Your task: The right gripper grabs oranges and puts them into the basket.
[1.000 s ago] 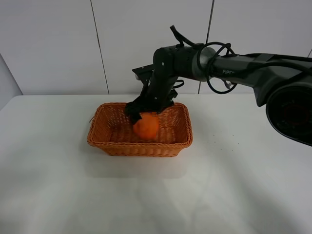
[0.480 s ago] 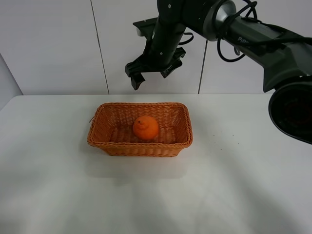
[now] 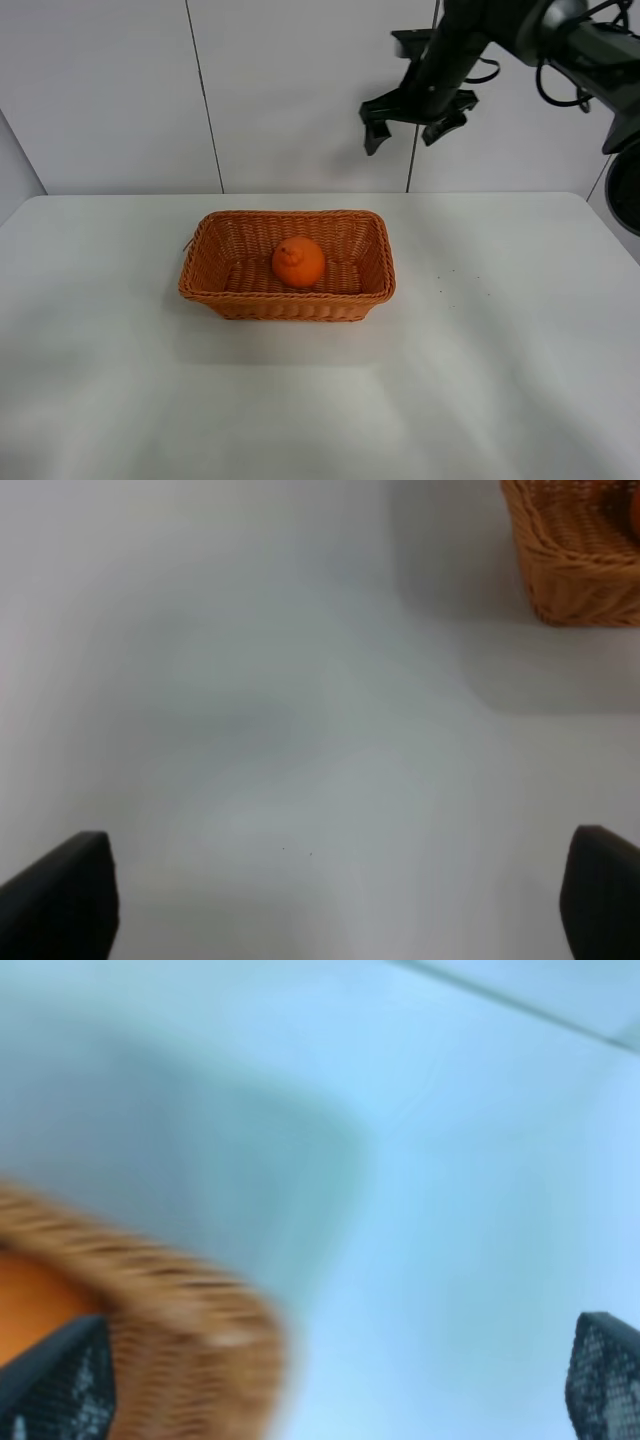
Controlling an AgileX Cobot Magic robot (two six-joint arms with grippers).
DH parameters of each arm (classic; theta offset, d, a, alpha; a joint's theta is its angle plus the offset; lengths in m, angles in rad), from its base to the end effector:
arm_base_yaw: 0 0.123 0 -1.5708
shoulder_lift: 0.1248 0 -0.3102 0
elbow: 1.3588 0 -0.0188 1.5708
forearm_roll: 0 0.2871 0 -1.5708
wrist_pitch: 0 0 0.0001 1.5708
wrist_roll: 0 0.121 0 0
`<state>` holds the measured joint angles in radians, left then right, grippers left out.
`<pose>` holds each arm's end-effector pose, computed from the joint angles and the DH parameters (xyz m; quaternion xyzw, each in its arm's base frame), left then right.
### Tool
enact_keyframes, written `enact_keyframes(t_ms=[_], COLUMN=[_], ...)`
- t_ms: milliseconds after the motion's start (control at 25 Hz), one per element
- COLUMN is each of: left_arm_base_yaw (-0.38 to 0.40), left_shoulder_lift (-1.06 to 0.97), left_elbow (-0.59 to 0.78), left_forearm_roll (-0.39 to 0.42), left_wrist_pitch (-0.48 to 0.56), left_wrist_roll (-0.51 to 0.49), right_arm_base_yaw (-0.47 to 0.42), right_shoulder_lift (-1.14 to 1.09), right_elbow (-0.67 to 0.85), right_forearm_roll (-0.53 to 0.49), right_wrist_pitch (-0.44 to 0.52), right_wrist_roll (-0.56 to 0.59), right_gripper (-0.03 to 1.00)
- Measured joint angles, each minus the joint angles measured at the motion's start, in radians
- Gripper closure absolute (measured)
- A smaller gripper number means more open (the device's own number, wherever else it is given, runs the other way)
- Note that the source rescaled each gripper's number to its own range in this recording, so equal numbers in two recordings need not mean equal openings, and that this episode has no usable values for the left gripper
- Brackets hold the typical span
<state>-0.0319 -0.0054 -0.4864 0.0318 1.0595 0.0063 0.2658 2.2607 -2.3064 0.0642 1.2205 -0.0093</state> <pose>0.0293 0.0024 0.2768 0.0158 0.8548 0.0092 0.5186 0.5421 0.1552 0.2855 -0.1296 0.9618 0.0622 0.2331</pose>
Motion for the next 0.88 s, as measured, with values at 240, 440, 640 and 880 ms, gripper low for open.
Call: enact_keyframes(t_ms=[240, 440, 640, 880], left_arm_base_yaw=[0.0, 0.0, 0.0, 0.0], left_shoulder_lift=[0.0, 0.0, 0.0, 0.0], left_elbow=[0.0, 0.0, 0.0, 0.0], left_forearm_roll=[0.0, 0.0, 0.0, 0.0], left_wrist_pitch=[0.0, 0.0, 0.0, 0.0], left_wrist_roll=[0.0, 0.0, 0.0, 0.0], right_arm_base_yaw=[-0.188, -0.245, -0.244, -0.244], right_shoulder_lift=[0.0, 0.0, -0.011, -0.118], right_elbow=[0.0, 0.002, 0.055, 0.174], right_forearm_roll=[-0.004, -0.005, 0.001, 0.002], right_wrist_pitch=[0.0, 0.0, -0.001, -0.002], right_wrist_roll=[-0.001, -0.002, -0.006, -0.006], right_gripper=[-0.03, -0.03, -0.03, -0.03])
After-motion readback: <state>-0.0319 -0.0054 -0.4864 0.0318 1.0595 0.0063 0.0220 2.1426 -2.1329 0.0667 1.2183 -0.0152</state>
